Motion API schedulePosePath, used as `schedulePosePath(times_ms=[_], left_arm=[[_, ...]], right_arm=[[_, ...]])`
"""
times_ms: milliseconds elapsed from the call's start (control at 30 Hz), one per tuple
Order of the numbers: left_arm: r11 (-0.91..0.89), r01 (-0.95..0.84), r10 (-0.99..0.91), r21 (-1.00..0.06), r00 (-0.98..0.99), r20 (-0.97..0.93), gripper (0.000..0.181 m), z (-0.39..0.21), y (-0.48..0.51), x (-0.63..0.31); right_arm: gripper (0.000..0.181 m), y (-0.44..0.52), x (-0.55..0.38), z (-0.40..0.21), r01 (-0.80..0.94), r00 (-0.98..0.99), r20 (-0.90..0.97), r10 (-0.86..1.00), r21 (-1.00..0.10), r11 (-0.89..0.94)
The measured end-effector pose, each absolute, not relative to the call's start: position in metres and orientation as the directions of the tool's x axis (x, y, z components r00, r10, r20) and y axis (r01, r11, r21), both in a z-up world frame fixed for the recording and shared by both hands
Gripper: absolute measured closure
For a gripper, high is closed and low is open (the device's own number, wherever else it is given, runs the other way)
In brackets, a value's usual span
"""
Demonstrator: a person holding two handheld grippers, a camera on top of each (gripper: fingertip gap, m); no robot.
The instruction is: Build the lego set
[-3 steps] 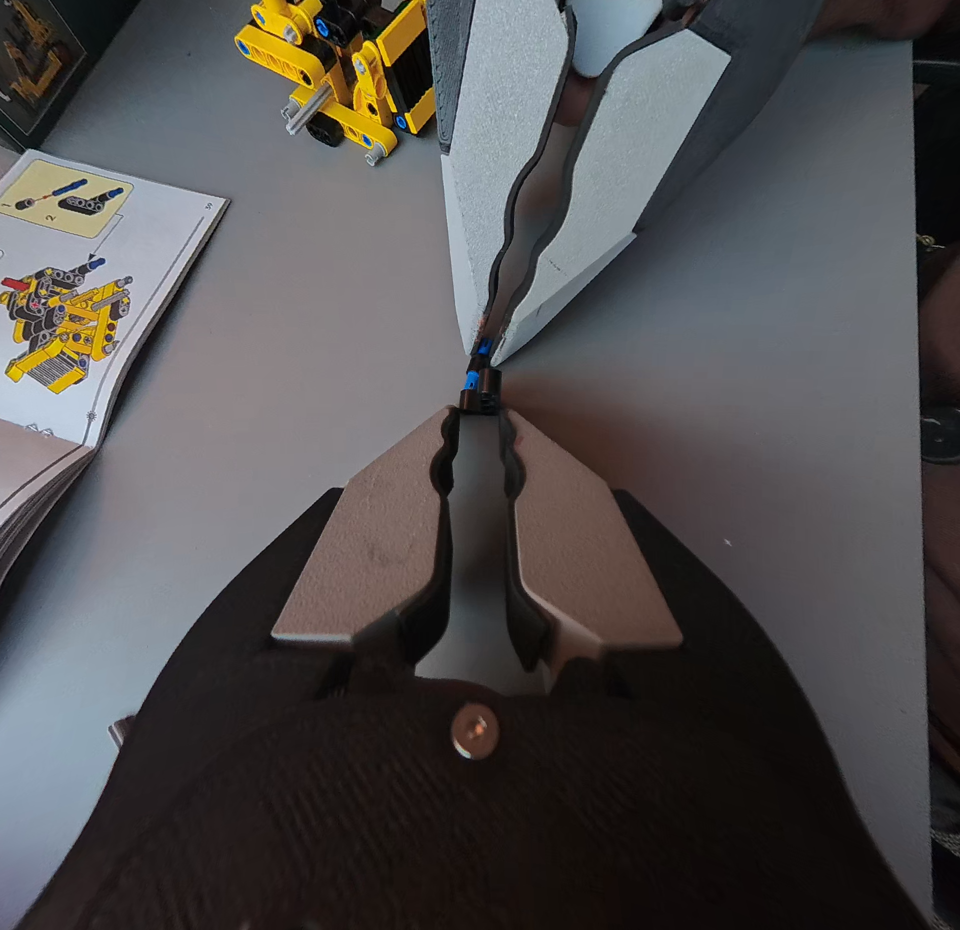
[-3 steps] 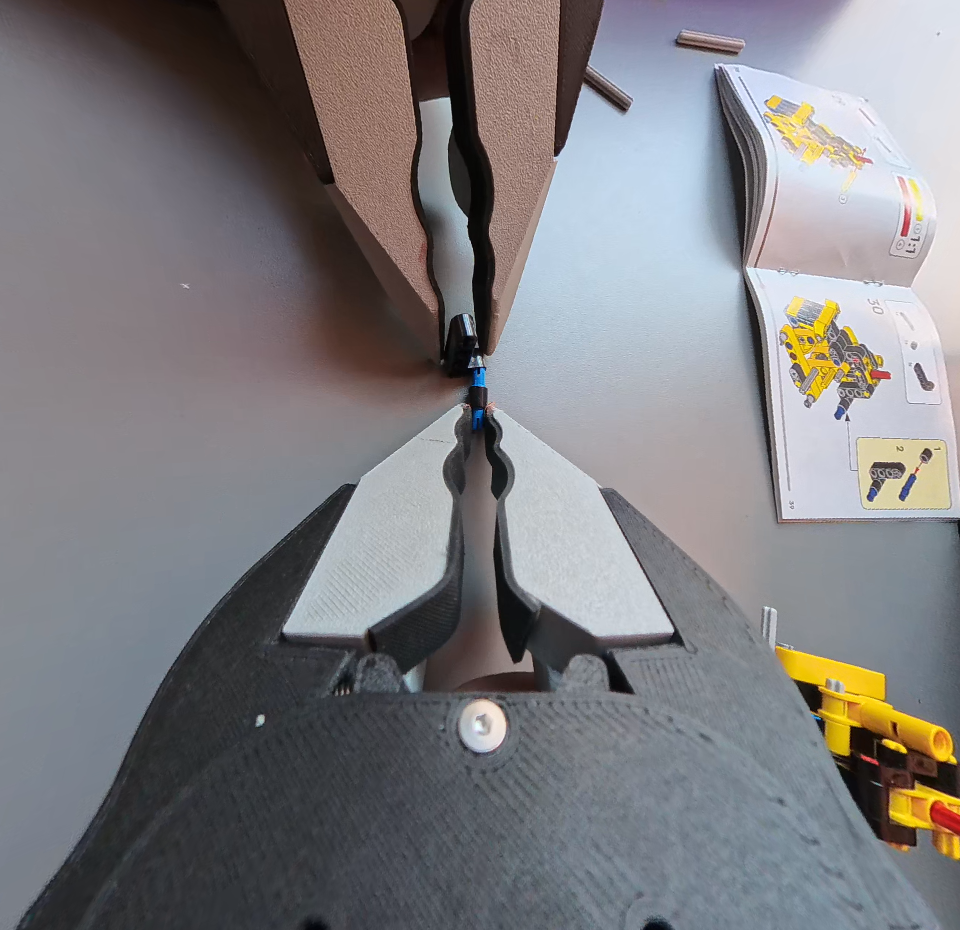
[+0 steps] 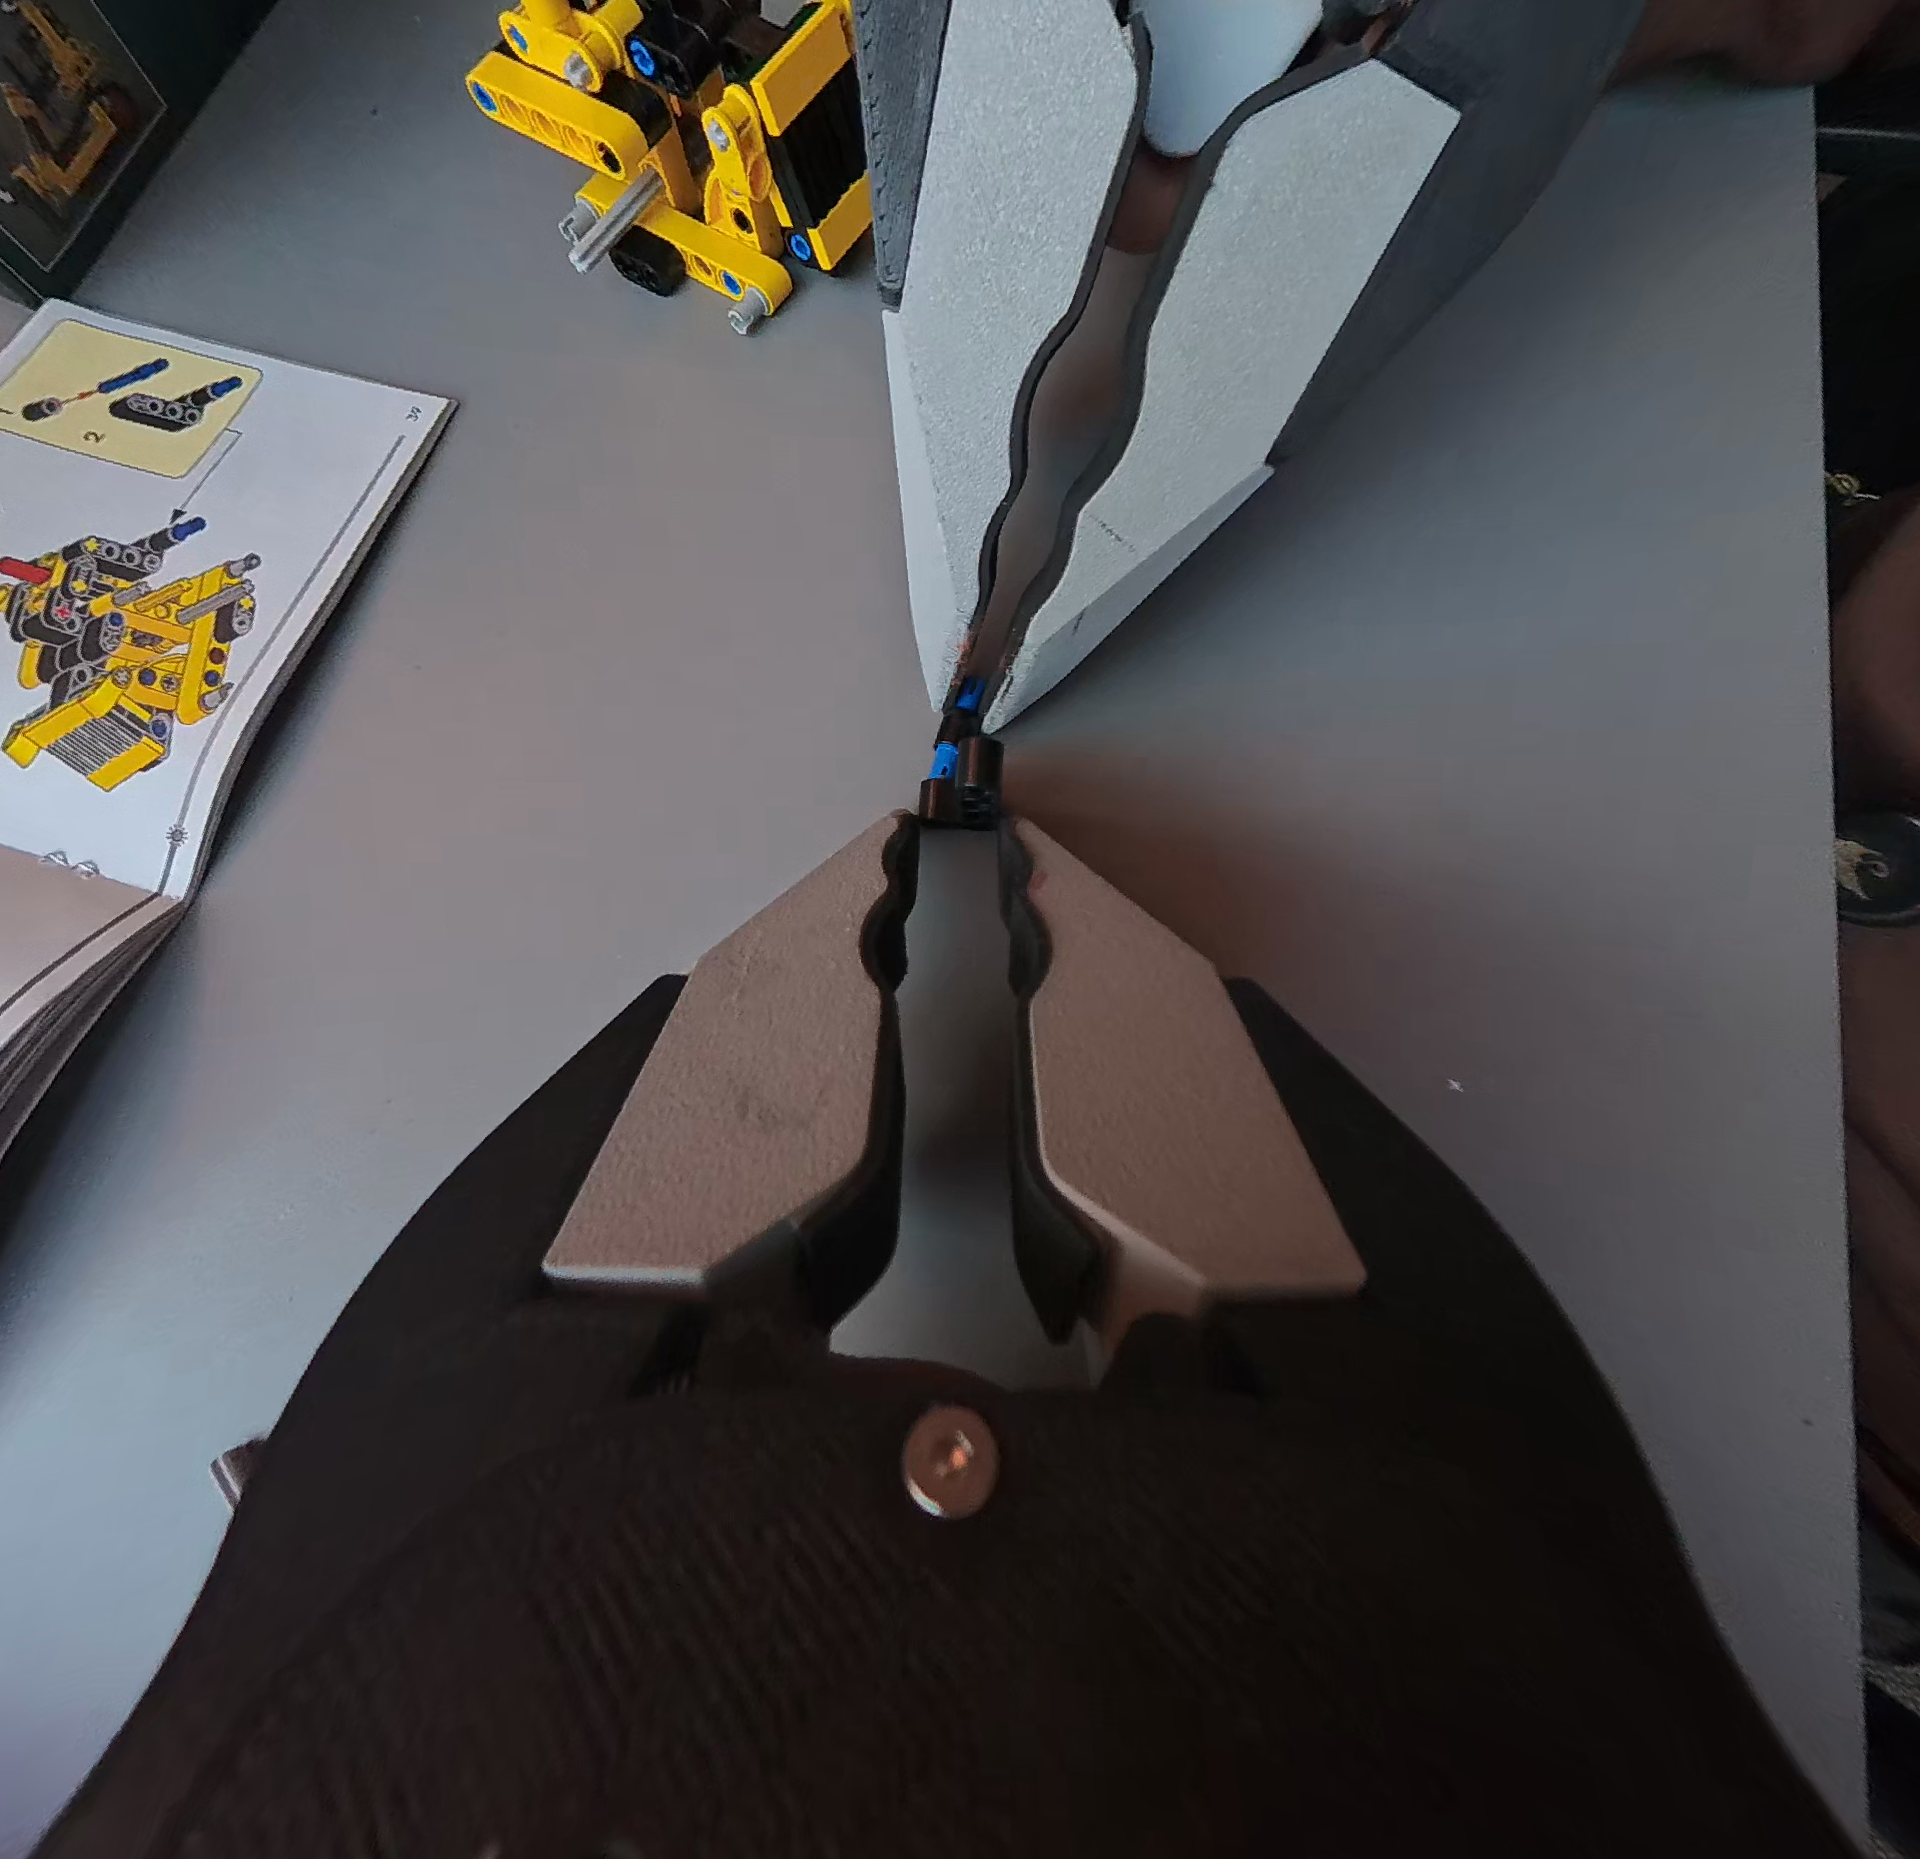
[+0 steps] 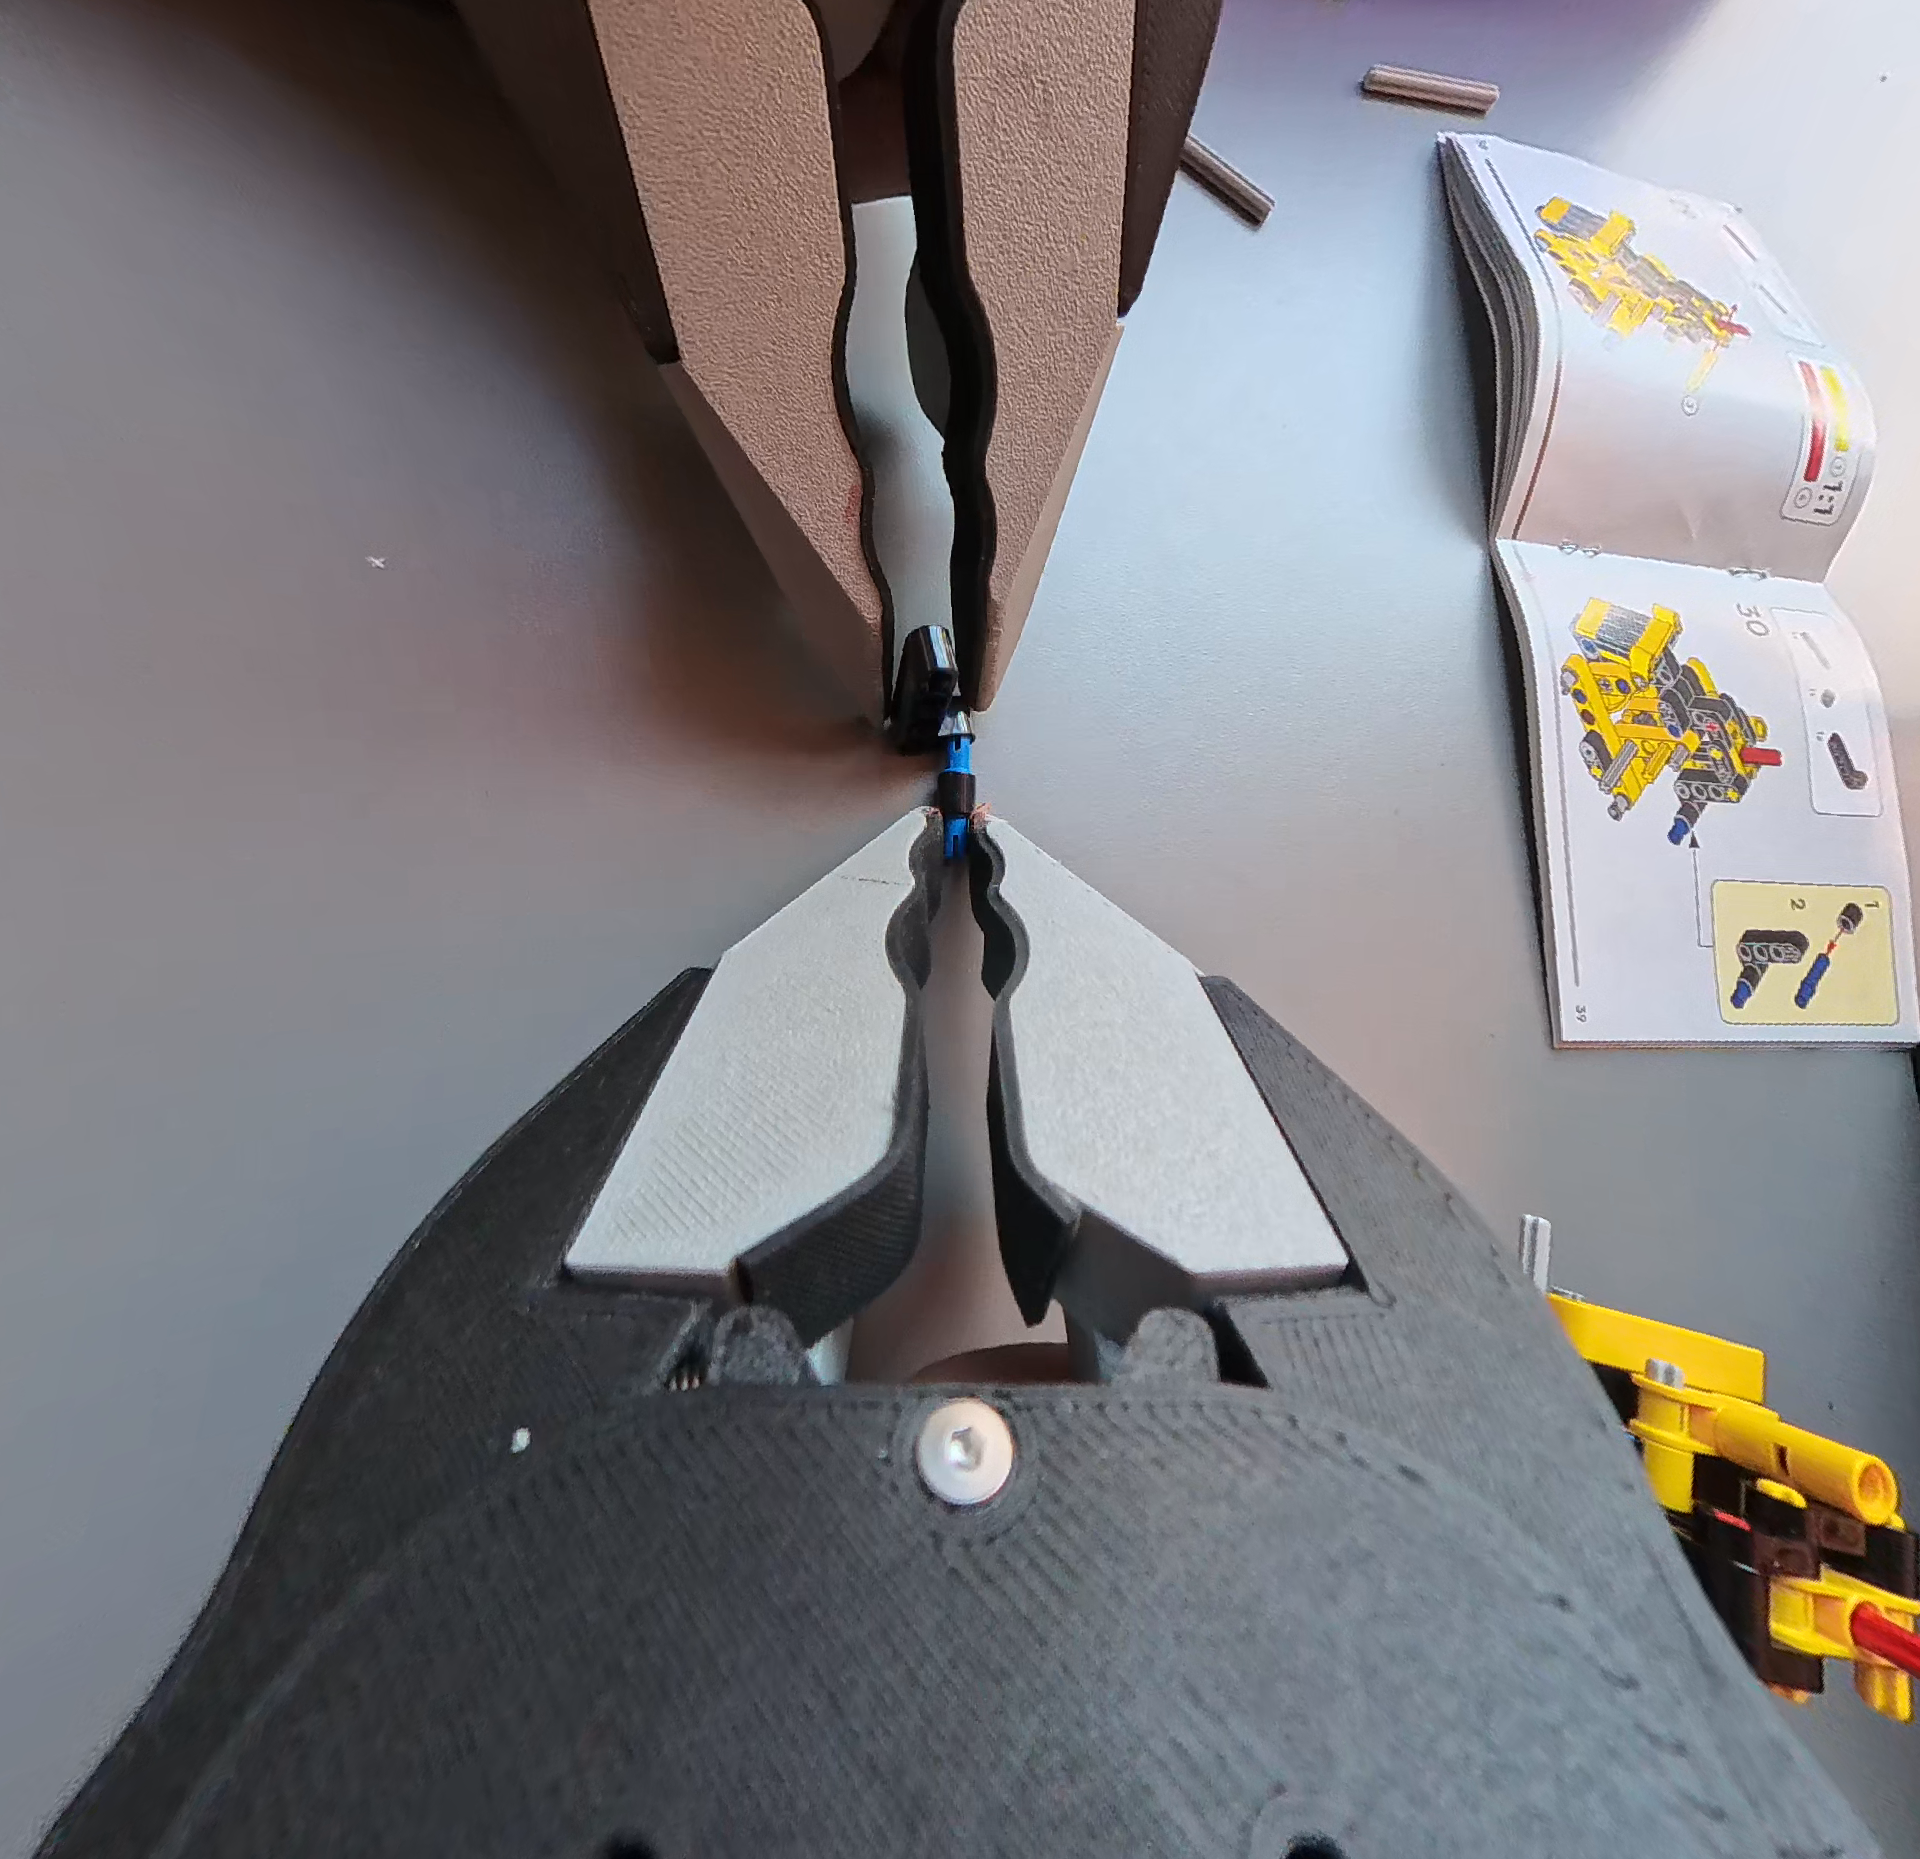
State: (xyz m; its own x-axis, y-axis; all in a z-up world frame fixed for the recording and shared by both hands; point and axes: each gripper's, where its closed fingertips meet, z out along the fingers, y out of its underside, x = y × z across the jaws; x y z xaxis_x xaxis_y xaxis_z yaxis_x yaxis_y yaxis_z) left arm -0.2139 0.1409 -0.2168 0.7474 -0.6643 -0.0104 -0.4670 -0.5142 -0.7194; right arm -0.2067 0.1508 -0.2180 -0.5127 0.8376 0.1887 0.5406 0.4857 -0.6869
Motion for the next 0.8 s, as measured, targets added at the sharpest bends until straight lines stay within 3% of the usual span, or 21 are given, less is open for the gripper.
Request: schedulePosePath(times_ms=[433,800], left_arm=[[-0.501,-0.493,-0.686,-0.711,0.727,-0.020,0.169,-0.2167,0.1421,-0.2092],[-0.513,-0.519,-0.732,-0.684,0.681,0.032,0.169,-0.2168,0.1392,-0.2039]], right_arm=[[0.180,0.1512,-0.2026,-0.2184,0.538,-0.570,0.202,0.796,-0.641,0.548],[0.180,0.1503,-0.1968,-0.2190,0.488,-0.687,0.272,0.674,-0.514,0.705]])
